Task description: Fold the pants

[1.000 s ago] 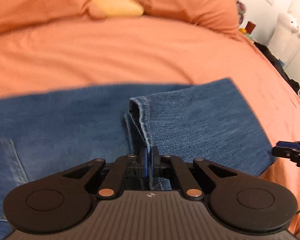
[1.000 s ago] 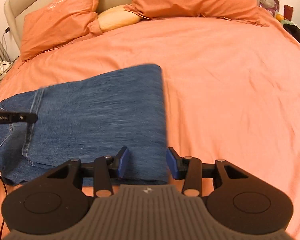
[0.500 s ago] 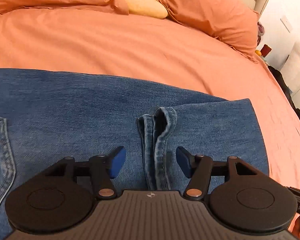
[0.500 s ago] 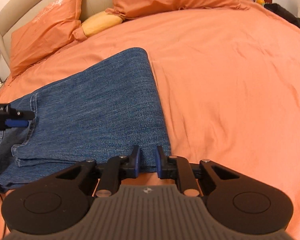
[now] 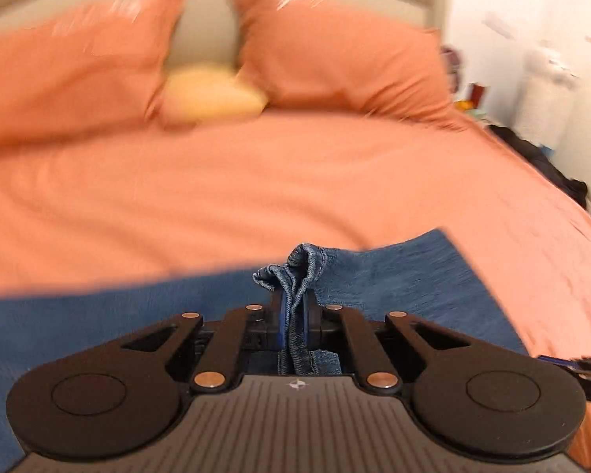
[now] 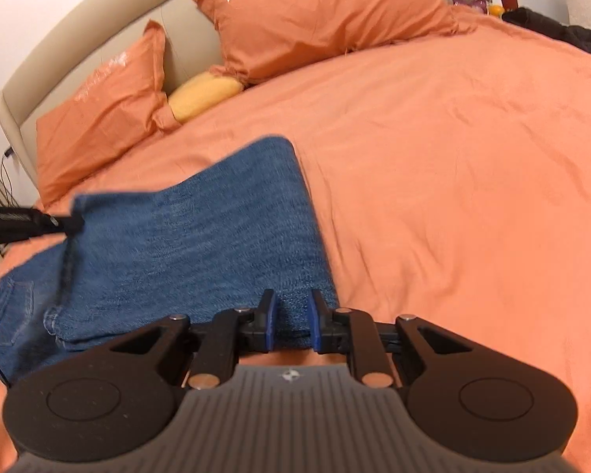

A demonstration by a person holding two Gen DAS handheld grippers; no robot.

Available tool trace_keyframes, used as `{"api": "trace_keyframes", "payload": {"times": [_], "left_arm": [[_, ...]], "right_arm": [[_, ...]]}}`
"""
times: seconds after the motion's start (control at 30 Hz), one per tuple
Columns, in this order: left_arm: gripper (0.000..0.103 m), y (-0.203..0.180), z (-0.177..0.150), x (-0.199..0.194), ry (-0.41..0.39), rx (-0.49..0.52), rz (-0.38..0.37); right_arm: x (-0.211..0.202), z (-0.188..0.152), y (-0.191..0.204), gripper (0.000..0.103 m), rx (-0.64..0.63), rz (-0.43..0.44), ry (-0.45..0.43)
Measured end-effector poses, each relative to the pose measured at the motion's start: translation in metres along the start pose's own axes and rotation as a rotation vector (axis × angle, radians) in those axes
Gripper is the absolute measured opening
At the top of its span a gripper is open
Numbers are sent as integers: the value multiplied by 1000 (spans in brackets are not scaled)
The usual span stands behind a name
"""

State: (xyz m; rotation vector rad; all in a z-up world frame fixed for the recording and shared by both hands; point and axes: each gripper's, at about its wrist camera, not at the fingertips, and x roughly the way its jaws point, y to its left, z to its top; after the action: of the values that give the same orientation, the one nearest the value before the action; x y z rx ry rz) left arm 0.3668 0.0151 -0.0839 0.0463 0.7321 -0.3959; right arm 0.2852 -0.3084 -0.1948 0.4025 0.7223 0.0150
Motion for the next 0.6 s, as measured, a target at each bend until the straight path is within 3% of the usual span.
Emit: {"api": "trace_keyframes", "payload": {"times": [0.13, 0.2, 0.27, 0.43, 0.6], "left_arm": [[8, 12, 3, 33, 117, 36, 72], [8, 24, -9, 55, 180, 15, 73], [8, 33, -19, 71, 209, -10, 65], [10, 51, -32, 78, 208, -37, 9], [14, 61, -30, 78, 229, -61, -37]], "right_arm": [[-6, 3, 9, 1, -29, -21, -35], [-4, 7, 14, 0, -52, -34, -40], [3, 17, 15, 0, -31, 5, -9], [39, 57, 42, 0, -190, 18, 37], [110, 120, 48, 0, -167, 15, 119]]}}
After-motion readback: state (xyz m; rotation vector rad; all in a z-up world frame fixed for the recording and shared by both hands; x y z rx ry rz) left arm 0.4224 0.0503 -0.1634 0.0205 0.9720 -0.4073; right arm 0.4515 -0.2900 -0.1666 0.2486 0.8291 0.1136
